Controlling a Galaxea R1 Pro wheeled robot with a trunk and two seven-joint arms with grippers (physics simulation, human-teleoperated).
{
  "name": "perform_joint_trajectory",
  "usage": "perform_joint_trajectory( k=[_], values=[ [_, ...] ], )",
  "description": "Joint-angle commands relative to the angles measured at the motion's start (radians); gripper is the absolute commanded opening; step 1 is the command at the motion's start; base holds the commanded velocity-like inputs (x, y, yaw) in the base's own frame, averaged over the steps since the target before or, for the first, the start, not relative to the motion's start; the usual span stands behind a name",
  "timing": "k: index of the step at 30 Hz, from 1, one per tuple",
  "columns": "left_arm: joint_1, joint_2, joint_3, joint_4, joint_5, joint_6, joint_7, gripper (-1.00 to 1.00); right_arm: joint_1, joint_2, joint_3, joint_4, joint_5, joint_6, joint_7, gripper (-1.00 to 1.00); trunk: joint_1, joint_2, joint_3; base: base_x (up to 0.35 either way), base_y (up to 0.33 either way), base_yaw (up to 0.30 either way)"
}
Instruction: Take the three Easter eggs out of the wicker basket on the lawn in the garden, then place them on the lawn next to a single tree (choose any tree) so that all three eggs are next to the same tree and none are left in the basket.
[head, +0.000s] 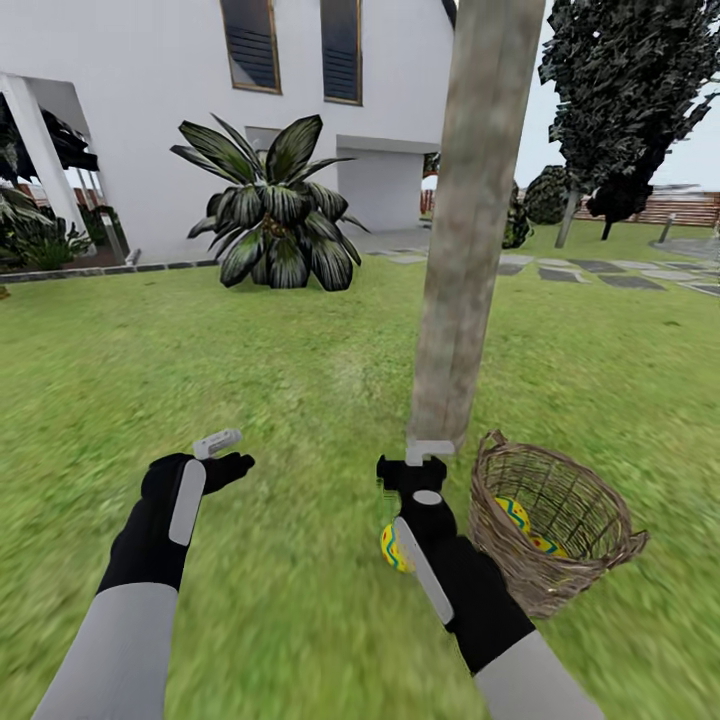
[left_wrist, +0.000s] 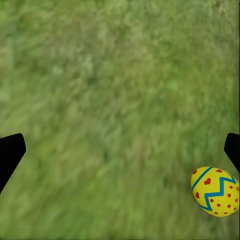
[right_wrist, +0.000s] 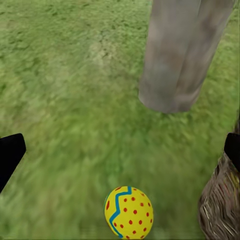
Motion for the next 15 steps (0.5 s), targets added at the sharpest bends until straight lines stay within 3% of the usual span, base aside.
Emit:
perform_joint_trajectory(
  k=[1, 5, 9, 12, 15],
  values=[
    [-0.001, -0.001, 0.002, -0.001, 0.010, 0.003, 0.008, 1.00, -0.001, 0.000, -0.006, -0.046, -0.011, 0.047, -0.008, 1.00, -0.001, 0.000, 0.003, 0.000, 0.000, 0.000],
    [-0.001, -0.001, 0.002, 0.000, 0.010, 0.003, 0.008, 1.00, -0.008, 0.000, -0.056, -0.157, -0.015, 0.207, -0.008, 1.00, -0.001, 0.000, 0.007, 0.000, 0.000, 0.000],
    [0.002, -0.001, 0.002, 0.000, 0.010, 0.003, 0.008, 1.00, -0.060, 0.000, -0.085, -0.180, -0.016, 0.299, -0.008, 1.00, -0.001, 0.000, 0.007, 0.000, 0.000, 0.000],
    [0.009, -0.001, 0.002, 0.000, 0.010, 0.002, 0.008, 1.00, -0.131, 0.000, -0.149, -0.153, -0.019, 0.368, -0.005, 1.00, -0.001, 0.000, 0.007, 0.000, 0.000, 0.000],
    [0.014, -0.002, 0.002, 0.000, 0.011, 0.002, 0.007, 1.00, -0.209, 0.000, -0.239, -0.099, -0.025, 0.425, -0.003, 1.00, -0.001, 0.000, 0.007, 0.000, 0.000, 0.000]
  ],
)
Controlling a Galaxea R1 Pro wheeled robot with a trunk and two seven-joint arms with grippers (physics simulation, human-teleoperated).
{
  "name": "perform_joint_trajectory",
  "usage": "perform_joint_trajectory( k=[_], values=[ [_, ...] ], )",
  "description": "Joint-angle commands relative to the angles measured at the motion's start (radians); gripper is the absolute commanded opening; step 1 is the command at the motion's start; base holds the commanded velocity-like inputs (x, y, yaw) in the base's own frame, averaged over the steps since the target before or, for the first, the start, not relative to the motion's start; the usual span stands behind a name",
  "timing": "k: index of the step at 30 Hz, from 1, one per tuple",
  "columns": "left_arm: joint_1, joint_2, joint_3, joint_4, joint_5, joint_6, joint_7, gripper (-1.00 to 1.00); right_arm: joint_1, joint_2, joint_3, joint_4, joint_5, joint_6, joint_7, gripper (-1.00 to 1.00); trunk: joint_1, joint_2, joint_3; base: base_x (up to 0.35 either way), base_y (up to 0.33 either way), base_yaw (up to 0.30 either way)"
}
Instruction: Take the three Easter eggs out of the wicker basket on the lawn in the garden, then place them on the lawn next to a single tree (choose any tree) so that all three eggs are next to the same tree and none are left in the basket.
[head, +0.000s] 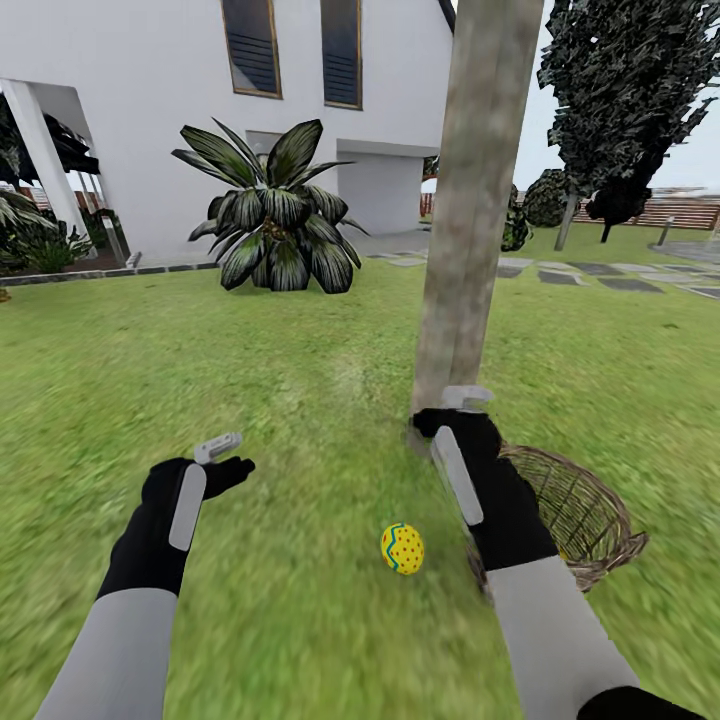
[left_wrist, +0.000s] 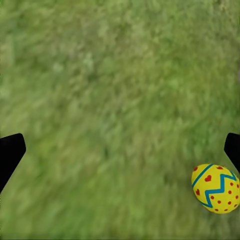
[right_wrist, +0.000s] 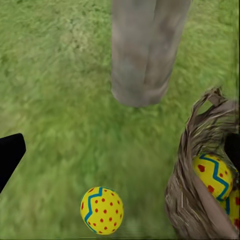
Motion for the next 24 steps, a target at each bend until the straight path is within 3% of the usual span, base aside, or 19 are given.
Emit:
perform_joint_trajectory(
  k=[1, 4, 8, 10, 11, 15, 24],
  values=[
    [0.003, -0.001, 0.002, -0.001, 0.011, 0.003, 0.008, 1.00, -0.031, 0.000, -0.036, 0.022, -0.020, 0.031, -0.010, 1.00, 0.000, 0.000, -0.001, 0.000, 0.000, 0.000],
    [0.009, -0.001, 0.002, -0.002, 0.011, 0.003, 0.005, 1.00, -0.082, 0.000, -0.111, 0.073, -0.034, 0.095, -0.011, 1.00, 0.000, 0.000, -0.001, 0.000, 0.000, 0.000],
    [0.012, -0.001, 0.002, -0.002, 0.012, 0.003, -0.002, 1.00, -0.124, -0.002, -0.169, 0.186, -0.041, 0.123, -0.013, 1.00, 0.000, 0.000, -0.001, 0.000, 0.000, 0.000],
    [0.012, -0.001, 0.002, -0.002, 0.013, 0.003, -0.003, 1.00, -0.140, -0.016, -0.186, 0.206, -0.041, 0.126, -0.013, 1.00, 0.000, 0.000, -0.001, 0.000, 0.000, 0.000],
    [0.012, -0.001, 0.002, -0.002, 0.013, 0.003, -0.003, 1.00, -0.151, -0.042, -0.204, 0.218, -0.041, 0.128, -0.014, 1.00, 0.000, 0.000, -0.001, 0.000, 0.000, 0.000],
    [0.012, -0.002, -0.003, -0.002, 0.013, 0.003, -0.001, 1.00, -0.159, -0.109, -0.216, 0.263, -0.043, 0.129, -0.012, 1.00, 0.000, 0.000, -0.001, -0.044, -0.108, 0.000],
    [0.012, -0.004, -0.006, 0.001, 0.012, 0.004, 0.003, 1.00, -0.159, -0.120, -0.218, 0.272, -0.049, 0.128, -0.009, 1.00, 0.000, 0.000, -0.001, -0.023, -0.302, 0.000]
  ],
)
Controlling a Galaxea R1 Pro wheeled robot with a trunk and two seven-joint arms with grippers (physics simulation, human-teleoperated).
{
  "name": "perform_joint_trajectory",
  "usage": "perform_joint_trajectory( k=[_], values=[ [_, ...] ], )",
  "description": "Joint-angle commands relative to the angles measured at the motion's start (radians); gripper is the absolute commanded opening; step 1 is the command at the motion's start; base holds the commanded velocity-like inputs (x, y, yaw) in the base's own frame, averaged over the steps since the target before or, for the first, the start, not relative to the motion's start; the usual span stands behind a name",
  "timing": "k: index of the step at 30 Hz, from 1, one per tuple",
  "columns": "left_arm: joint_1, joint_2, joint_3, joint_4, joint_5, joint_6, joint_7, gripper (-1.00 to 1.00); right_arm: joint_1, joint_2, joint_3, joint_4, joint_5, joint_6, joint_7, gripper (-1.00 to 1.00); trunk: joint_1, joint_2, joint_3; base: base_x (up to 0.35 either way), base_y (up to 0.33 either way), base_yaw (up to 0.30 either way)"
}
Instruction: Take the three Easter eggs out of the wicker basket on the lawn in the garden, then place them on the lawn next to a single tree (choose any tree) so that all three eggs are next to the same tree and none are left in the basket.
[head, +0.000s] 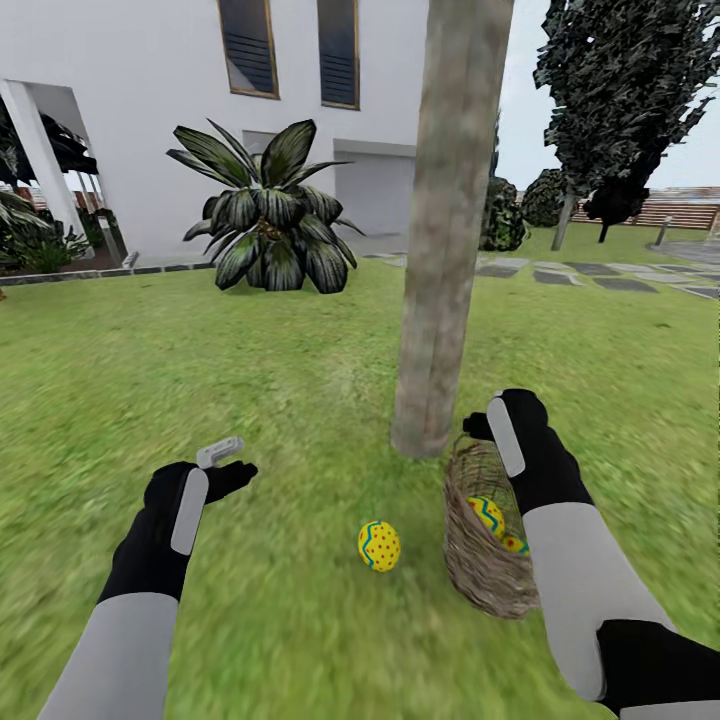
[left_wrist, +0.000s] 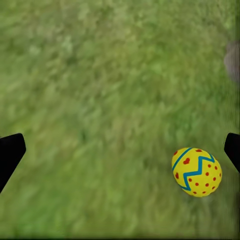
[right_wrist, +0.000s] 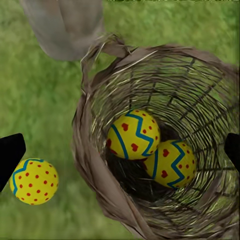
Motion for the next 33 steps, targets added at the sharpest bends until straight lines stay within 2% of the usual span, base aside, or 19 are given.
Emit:
perform_joint_trajectory(
  k=[1, 10, 17, 26, 31, 33],
  values=[
    [-0.001, -0.001, 0.002, -0.001, 0.011, 0.004, 0.009, 1.00, 0.000, -0.001, -0.001, -0.003, -0.013, 0.000, -0.008, 1.00, 0.000, 0.000, -0.001, -0.001, -0.321, 0.000],
    [-0.001, -0.016, 0.002, 0.014, 0.009, 0.004, 0.012, 1.00, 0.001, -0.014, -0.001, 0.000, -0.013, -0.004, 0.001, 1.00, 0.000, 0.000, -0.001, 0.000, -0.321, 0.000],
    [-0.001, -0.021, 0.002, 0.014, 0.009, 0.004, 0.012, 1.00, 0.006, -0.035, 0.001, 0.003, -0.010, -0.004, 0.069, 1.00, 0.000, 0.000, -0.001, 0.000, -0.321, 0.000],
    [-0.001, -0.016, 0.004, 0.004, 0.011, 0.004, 0.008, 1.00, 0.037, -0.038, 0.002, 0.005, -0.010, -0.019, 0.097, 1.00, 0.000, 0.000, -0.001, 0.000, -0.249, 0.000],
    [-0.001, -0.013, 0.027, -0.077, 0.015, 0.013, 0.007, 1.00, 0.051, -0.031, 0.005, 0.009, -0.011, -0.017, 0.108, 1.00, 0.000, 0.000, -0.001, 0.000, -0.012, 0.000],
    [-0.001, -0.014, 0.035, -0.106, 0.014, 0.013, 0.010, 1.00, 0.051, -0.032, 0.020, 0.030, -0.011, -0.012, 0.116, 1.00, 0.000, 0.000, -0.001, 0.000, -0.001, 0.000]
  ],
)
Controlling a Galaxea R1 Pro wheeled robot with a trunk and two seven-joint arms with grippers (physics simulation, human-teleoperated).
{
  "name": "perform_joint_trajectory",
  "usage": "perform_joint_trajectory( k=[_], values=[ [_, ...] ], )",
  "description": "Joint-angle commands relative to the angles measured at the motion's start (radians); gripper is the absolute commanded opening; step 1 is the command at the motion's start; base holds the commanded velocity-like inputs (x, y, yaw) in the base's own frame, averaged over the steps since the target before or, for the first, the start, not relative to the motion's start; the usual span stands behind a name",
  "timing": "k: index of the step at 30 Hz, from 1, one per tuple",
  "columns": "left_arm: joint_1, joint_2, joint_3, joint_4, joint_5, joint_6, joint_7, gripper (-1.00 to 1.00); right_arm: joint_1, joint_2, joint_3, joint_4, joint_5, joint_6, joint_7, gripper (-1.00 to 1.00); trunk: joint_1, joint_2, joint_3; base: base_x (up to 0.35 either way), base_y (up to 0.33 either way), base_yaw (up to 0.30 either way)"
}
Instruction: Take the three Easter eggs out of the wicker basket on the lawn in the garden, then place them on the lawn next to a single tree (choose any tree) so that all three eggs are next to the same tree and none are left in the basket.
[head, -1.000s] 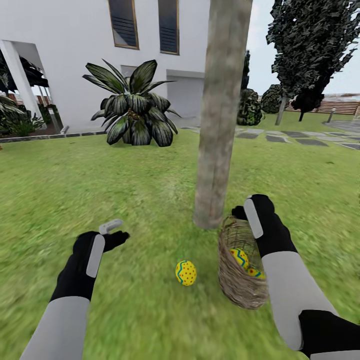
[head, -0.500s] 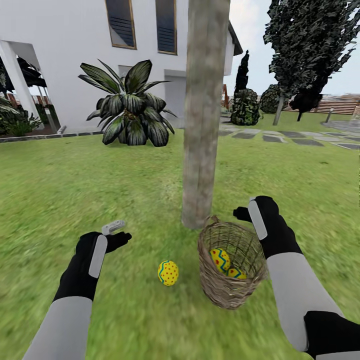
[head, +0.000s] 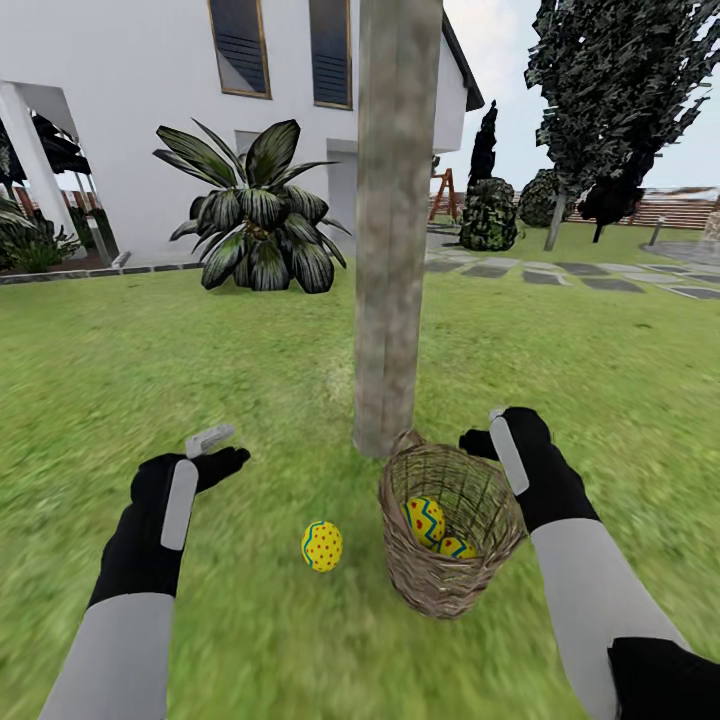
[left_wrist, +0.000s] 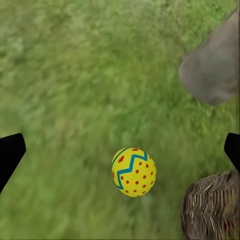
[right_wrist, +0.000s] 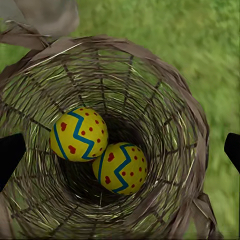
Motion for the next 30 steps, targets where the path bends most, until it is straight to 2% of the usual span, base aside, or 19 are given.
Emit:
perform_joint_trajectory(
  k=[1, 2, 4, 6, 9, 11, 13, 14, 15, 17, 19, 22, 23, 24, 25, 26, 28, 30],
  values=[
    [-0.001, -0.002, 0.020, -0.015, 0.011, 0.003, 0.009, 1.00, -0.002, -0.001, 0.032, 0.050, -0.010, 0.006, 0.000, 1.00, 0.000, 0.000, -0.001, 0.000, 0.000, 0.000],
    [-0.001, -0.002, 0.026, -0.017, 0.011, 0.003, 0.009, 1.00, -0.003, -0.001, 0.041, 0.065, -0.010, 0.006, 0.001, 1.00, 0.000, 0.000, -0.001, 0.000, 0.000, 0.000],
    [-0.001, -0.004, 0.045, -0.023, 0.012, 0.005, 0.010, 1.00, -0.010, 0.001, 0.068, 0.155, -0.010, 0.009, 0.006, 1.00, 0.000, 0.000, -0.001, 0.000, 0.000, 0.000],
    [-0.001, -0.004, 0.052, -0.026, 0.012, 0.007, 0.010, 1.00, -0.048, 0.003, 0.076, 0.247, -0.010, 0.010, 0.008, 1.00, 0.000, 0.000, -0.001, 0.000, 0.000, 0.000],
    [-0.001, -0.005, 0.056, -0.043, 0.011, 0.010, 0.009, 1.00, -0.201, 0.011, 0.081, 0.466, -0.010, 0.009, 0.021, 1.00, 0.000, 0.000, -0.001, 0.000, 0.000, 0.000],
    [-0.001, -0.005, 0.057, -0.047, 0.011, 0.010, 0.009, 1.00, -0.287, 0.013, 0.082, 0.573, -0.010, 0.008, 0.053, 1.00, 0.000, 0.000, -0.001, 0.000, 0.000, 0.000],
    [-0.001, -0.003, 0.056, -0.049, 0.012, 0.019, 0.008, 1.00, -0.348, 0.013, 0.083, 0.635, -0.008, 0.008, 0.086, 1.00, 0.001, -0.001, -0.009, 0.000, 0.000, 0.000],
    [-0.001, -0.001, 0.055, -0.049, 0.013, 0.035, 0.008, 1.00, -0.359, 0.013, 0.083, 0.646, -0.007, 0.008, 0.093, 1.00, 0.001, -0.001, -0.013, 0.000, 0.000, 0.000],
    [0.001, 0.003, 0.055, -0.048, 0.013, 0.089, 0.008, 1.00, -0.372, 0.013, 0.081, 0.661, -0.008, 0.008, 0.103, 1.00, 0.002, -0.001, -0.016, 0.000, 0.000, 0.000],
    [0.001, 0.008, 0.055, -0.020, 0.012, 0.108, 0.008, 1.00, -0.376, 0.012, 0.079, 0.667, -0.009, 0.006, 0.112, 1.00, 0.002, -0.002, -0.024, 0.000, 0.000, 0.000],
    [-0.021, 0.023, 0.055, 0.077, 0.013, 0.116, 0.008, 1.00, -0.377, 0.012, 0.076, 0.669, -0.010, 0.004, 0.122, 1.00, 0.003, -0.002, -0.032, 0.000, 0.000, 0.000],
    [-0.168, 0.075, 0.057, 0.353, 0.014, 0.121, 0.008, 1.00, -0.378, 0.008, 0.075, 0.671, -0.012, 0.003, 0.151, 1.00, 0.005, -0.003, -0.044, 0.000, 0.000, 0.000],
    [-0.249, 0.100, 0.058, 0.490, 0.019, 0.121, 0.007, 1.00, -0.378, 0.008, 0.074, 0.671, -0.012, -0.001, 0.158, 1.00, 0.005, -0.003, -0.047, 0.000, 0.000, 0.000],
    [-0.277, 0.108, 0.058, 0.534, 0.022, 0.121, 0.006, 1.00, -0.378, 0.008, 0.074, 0.671, -0.012, -0.002, 0.160, 1.00, 0.006, -0.003, -0.051, 0.000, 0.000, 0.000],
    [-0.384, 0.133, 0.059, 0.692, 0.058, 0.121, 0.003, 1.00, -0.378, 0.008, 0.074, 0.671, -0.013, -0.005, 0.165, 1.00, 0.006, -0.004, -0.055, 0.000, 0.000, 0.000],
    [-0.407, 0.139, 0.059, 0.725, 0.073, 0.121, 0.003, 1.00, -0.378, 0.008, 0.074, 0.671, -0.014, -0.006, 0.166, 1.00, 0.007, -0.004, -0.059, 0.000, 0.000, 0.000],
    [-0.476, 0.152, 0.059, 0.813, 0.142, 0.121, 0.003, 1.00, -0.378, 0.008, 0.074, 0.671, -0.014, -0.007, 0.167, 1.00, 0.007, -0.004, -0.067, 0.000, 0.000, 0.000],
    [-0.513, 0.155, 0.058, 0.851, 0.184, 0.121, 0.004, 1.00, -0.377, 0.008, 0.074, 0.671, -0.014, -0.007, 0.169, 1.00, 0.008, -0.005, -0.074, 0.000, 0.000, 0.000]
  ],
)
